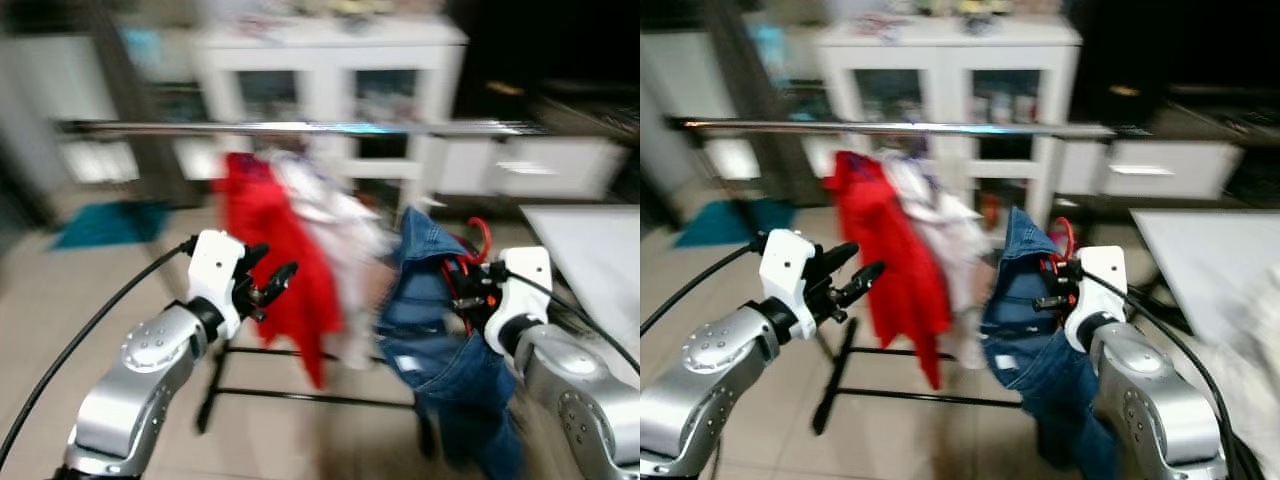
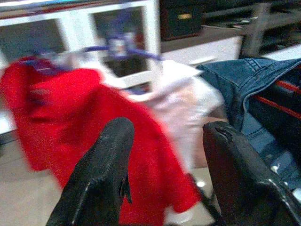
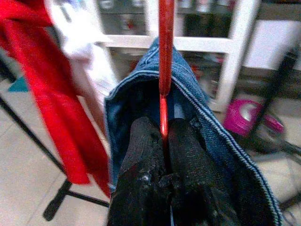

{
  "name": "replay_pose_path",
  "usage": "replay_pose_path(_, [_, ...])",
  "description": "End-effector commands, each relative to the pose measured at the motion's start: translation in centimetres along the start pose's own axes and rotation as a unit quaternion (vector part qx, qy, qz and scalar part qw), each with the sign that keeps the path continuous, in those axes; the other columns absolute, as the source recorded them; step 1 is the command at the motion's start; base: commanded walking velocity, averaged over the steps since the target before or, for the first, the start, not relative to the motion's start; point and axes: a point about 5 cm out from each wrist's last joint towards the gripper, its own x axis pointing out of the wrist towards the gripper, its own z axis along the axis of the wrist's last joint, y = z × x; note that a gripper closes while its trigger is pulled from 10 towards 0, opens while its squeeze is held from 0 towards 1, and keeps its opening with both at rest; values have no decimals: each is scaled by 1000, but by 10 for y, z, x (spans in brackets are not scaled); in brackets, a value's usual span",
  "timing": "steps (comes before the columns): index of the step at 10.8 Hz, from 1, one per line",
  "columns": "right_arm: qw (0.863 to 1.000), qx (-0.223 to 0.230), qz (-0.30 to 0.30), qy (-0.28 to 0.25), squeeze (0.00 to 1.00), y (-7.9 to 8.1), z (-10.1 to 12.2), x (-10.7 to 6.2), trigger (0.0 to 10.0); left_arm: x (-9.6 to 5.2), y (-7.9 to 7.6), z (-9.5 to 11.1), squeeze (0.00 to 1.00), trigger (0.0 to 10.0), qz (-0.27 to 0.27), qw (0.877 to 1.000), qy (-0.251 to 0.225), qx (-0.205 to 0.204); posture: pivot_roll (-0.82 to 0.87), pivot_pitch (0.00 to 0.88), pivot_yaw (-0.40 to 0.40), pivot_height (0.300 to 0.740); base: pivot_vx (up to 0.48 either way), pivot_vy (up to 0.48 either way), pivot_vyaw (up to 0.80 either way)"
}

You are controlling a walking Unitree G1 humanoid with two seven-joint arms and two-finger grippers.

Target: Hang hanger

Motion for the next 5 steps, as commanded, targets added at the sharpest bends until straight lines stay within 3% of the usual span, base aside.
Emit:
replay_pose_path(1, [999,3,20,-32,0,9,12,2,10000,-3,6,1,0,10000,8,1000,5,7,10,0,30,740,390,0,0])
replay_pose_path(5, [999,1,44,-28,0,12,15,-1,10000,-2,1,0,0,10000,-17,1000,13,16,4,0,32,740,391,0,0])
